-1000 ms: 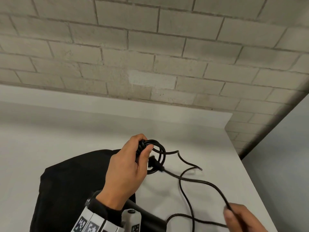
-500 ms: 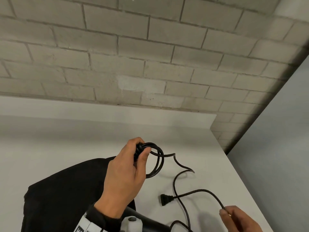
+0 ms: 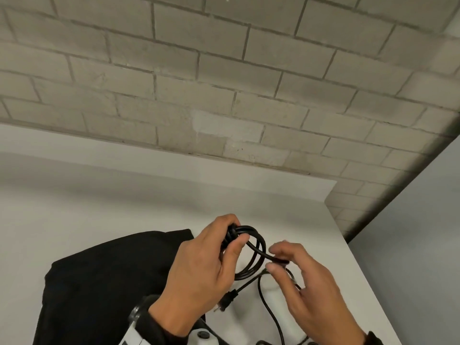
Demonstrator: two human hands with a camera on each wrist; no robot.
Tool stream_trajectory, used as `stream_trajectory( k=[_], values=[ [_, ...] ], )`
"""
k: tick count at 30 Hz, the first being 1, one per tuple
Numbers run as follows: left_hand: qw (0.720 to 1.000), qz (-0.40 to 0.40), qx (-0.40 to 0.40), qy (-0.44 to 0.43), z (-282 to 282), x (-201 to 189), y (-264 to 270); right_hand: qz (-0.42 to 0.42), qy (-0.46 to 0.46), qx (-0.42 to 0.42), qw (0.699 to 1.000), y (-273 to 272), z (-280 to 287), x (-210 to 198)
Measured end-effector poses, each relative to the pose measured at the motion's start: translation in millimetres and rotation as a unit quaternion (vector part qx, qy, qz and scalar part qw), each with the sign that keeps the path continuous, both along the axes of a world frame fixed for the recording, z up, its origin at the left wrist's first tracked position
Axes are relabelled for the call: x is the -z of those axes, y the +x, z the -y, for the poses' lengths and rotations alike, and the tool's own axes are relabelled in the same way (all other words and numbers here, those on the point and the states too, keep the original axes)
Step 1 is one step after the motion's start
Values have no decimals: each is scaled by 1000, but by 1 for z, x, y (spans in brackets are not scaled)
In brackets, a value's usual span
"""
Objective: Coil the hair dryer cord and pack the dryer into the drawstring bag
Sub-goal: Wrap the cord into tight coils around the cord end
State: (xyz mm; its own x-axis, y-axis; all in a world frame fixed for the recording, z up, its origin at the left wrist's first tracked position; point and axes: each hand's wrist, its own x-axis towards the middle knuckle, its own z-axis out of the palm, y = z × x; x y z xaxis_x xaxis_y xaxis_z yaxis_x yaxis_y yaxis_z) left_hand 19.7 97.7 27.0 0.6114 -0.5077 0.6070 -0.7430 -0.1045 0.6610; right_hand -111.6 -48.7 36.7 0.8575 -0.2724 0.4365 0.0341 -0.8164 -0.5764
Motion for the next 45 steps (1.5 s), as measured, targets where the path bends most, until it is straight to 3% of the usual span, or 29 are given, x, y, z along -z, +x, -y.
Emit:
stream_trajectory(
  k=[4, 7, 18, 28, 36, 42, 45],
  values=[
    [1000, -12, -3, 3, 1, -4, -3, 111, -120, -37, 986, -3, 3, -18],
    [1000, -10, 1, 11, 3, -5, -6, 125, -146, -57, 980, -3, 3, -32],
    [999, 21, 42, -14, -2, -11, -13, 92, -34, -75, 992, 21, -2, -68],
    [997, 54, 45, -36, 2, -4, -16, 45, 132, -100, 985, 31, -11, -58],
    [997, 56, 46, -42, -3, -4, -20, 38, 269, -105, 957, 34, -9, -34],
    [998, 45, 36, -37, -2, -3, -20, 35, 278, -147, 948, 22, -7, -25],
    [997, 42, 43, -42, -1, -2, -19, 7, 221, -164, 961, 15, -10, -22]
  ],
)
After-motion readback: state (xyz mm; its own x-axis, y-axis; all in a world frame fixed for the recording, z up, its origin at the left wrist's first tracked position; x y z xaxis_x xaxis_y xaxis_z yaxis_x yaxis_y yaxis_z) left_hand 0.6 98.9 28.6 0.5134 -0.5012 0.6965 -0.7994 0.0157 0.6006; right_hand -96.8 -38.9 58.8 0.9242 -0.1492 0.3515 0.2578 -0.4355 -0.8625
